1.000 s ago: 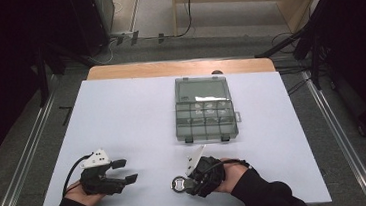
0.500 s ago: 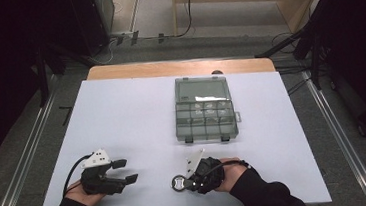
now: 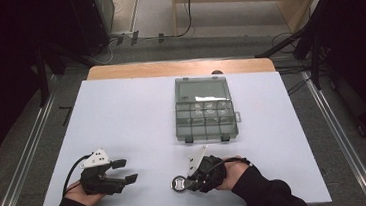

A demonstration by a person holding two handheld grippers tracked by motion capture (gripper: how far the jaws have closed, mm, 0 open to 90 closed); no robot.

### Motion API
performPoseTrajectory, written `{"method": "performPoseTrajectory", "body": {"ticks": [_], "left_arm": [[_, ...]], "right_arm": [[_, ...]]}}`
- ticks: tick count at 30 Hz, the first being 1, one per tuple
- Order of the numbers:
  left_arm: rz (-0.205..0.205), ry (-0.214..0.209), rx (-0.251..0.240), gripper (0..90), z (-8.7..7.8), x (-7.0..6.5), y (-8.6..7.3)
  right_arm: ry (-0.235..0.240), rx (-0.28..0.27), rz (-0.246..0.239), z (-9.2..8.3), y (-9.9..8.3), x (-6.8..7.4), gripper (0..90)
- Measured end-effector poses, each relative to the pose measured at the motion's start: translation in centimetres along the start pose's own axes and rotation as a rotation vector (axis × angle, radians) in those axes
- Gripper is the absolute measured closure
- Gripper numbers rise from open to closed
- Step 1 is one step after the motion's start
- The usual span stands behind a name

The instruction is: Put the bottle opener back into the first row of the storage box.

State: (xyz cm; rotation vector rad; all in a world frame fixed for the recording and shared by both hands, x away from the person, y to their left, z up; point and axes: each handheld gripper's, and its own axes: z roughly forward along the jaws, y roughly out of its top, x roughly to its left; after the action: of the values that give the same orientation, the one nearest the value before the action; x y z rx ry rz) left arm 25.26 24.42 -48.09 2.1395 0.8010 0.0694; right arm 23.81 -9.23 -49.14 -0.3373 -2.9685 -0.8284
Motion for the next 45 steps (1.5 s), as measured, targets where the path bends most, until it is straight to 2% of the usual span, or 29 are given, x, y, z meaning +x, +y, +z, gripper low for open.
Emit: {"method": "performPoseTrajectory", "body": {"ticks": [2,5,9,23,24,38,45], "left_arm": [[0.000,0.001,-0.001,28.3,0.0,0.0,0.0],[-0.003,0.002,-0.003,28.3,0.0,0.0,0.0],[-0.003,0.003,-0.001,28.4,0.0,0.0,0.0],[-0.007,0.004,-0.006,28.4,-0.1,0.1,0.0],[-0.007,0.004,-0.005,28.3,-0.1,0.1,0.0],[-0.006,0.006,-0.004,28.3,-0.1,0.0,0.0],[-0.008,0.005,-0.007,28.4,-0.1,0.1,0.0]], "right_arm": [[-0.002,-0.001,0.001,-0.1,0.0,-0.1,65.7],[0.008,-0.021,0.029,-0.6,-0.2,-0.2,65.7],[0.005,-0.044,0.030,-1.1,-0.3,-0.4,65.7],[-0.004,-0.064,0.065,-2.5,-1.1,-1.2,65.7],[-0.004,-0.072,0.056,-2.6,-1.2,-1.4,65.7],[-0.020,-0.082,0.113,-3.9,-1.7,-3.4,65.7],[-0.021,-0.081,0.109,-4.0,-1.4,-4.2,65.7]]}}
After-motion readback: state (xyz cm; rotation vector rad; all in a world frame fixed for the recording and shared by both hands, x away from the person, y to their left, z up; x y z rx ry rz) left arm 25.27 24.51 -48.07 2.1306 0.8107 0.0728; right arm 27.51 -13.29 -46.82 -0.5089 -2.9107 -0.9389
